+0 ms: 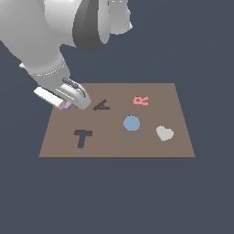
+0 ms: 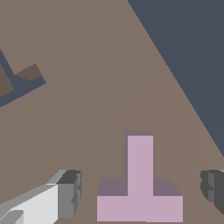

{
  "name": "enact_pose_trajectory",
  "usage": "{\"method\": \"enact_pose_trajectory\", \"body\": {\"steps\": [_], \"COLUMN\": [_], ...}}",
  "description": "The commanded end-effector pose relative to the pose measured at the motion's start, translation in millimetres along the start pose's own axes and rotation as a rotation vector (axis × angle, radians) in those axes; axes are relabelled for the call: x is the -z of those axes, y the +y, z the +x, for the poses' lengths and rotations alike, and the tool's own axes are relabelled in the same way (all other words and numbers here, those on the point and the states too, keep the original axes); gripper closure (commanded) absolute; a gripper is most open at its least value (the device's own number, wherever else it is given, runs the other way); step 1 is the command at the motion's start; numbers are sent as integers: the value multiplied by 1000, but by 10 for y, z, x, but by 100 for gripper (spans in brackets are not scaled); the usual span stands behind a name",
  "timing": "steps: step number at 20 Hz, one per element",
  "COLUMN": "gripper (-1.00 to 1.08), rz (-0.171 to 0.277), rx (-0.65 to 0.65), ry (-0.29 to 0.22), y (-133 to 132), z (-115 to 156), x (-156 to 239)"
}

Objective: Insert a designated object into the corresponding slot on a board.

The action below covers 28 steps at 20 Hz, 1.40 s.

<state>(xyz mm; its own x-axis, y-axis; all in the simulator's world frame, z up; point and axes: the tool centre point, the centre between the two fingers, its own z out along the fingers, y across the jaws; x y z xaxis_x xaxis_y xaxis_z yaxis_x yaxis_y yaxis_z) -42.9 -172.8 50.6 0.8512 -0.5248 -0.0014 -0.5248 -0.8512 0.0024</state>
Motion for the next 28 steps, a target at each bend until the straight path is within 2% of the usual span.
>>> {"method": "enact_pose_trajectory", "body": {"steps": [1, 10, 11, 28], "gripper": [-92, -92, 108, 108], "rz": [1, 2, 2, 2], "rx": [0, -5, -5, 18], "ry": [1, 1, 1, 1], "y": [-5, -1, -1, -45], "z": [1, -4, -4, 47], "x": [-10, -207, -207, -201]}}
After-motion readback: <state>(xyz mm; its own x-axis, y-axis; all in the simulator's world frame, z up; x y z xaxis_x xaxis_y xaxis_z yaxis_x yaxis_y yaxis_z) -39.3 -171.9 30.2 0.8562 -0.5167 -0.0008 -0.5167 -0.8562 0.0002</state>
